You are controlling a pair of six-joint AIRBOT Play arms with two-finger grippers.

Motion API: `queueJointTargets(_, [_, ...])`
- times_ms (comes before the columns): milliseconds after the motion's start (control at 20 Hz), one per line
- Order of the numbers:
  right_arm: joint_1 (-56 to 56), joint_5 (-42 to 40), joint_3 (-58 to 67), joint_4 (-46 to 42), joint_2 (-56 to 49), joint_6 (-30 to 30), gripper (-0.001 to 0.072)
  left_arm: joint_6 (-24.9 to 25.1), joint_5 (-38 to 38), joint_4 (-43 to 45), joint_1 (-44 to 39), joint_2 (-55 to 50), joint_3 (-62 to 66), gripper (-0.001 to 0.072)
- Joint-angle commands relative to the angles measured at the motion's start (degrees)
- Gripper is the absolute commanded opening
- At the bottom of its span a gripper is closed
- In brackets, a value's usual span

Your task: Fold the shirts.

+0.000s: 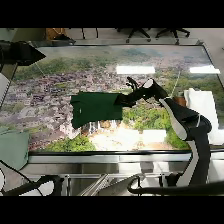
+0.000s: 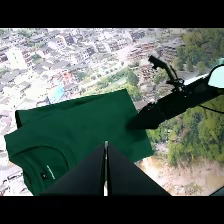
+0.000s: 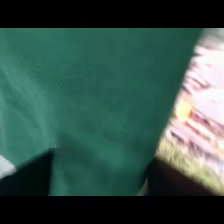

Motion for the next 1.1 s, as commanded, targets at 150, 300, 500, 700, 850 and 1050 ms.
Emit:
queueJointTargets(150, [-2.01, 1.77, 8.17, 12.76, 4.87, -8.04, 0.0015, -0.07, -0.04, 0.02, -0.09, -0.04, 0.02, 0.0015])
queueJointTargets(300, [-9.16, 1.64, 14.91, 12.72, 11.30, -4.31, 0.0015, -0.07, -0.57, 0.00, -0.09, -0.04, 0.02, 0.0015])
queueJointTargets(500, [-25.03, 1.73, 19.08, 12.57, 17.88, 2.36, 0.0014, -0.07, -0.96, 0.00, -0.09, -0.04, 0.02, 0.0015])
queueJointTargets(700, [-41.51, 3.21, 19.08, 11.78, 22.12, 7.28, 0.0015, -0.04, -2.51, 0.00, -0.09, -0.04, 0.02, 0.0015])
queueJointTargets(850, [-52.65, 10.95, 19.08, 7.17, 24.06, 15.04, 0.0015, -0.02, -3.87, 0.00, -0.09, -0.04, 0.02, 0.0015])
queueJointTargets(1050, [-61.37, 26.32, 18.99, -10.64, 27.76, 24.72, 0.0014, -0.04, -4.02, 0.00, -0.33, -0.04, 0.02, 0.0014])
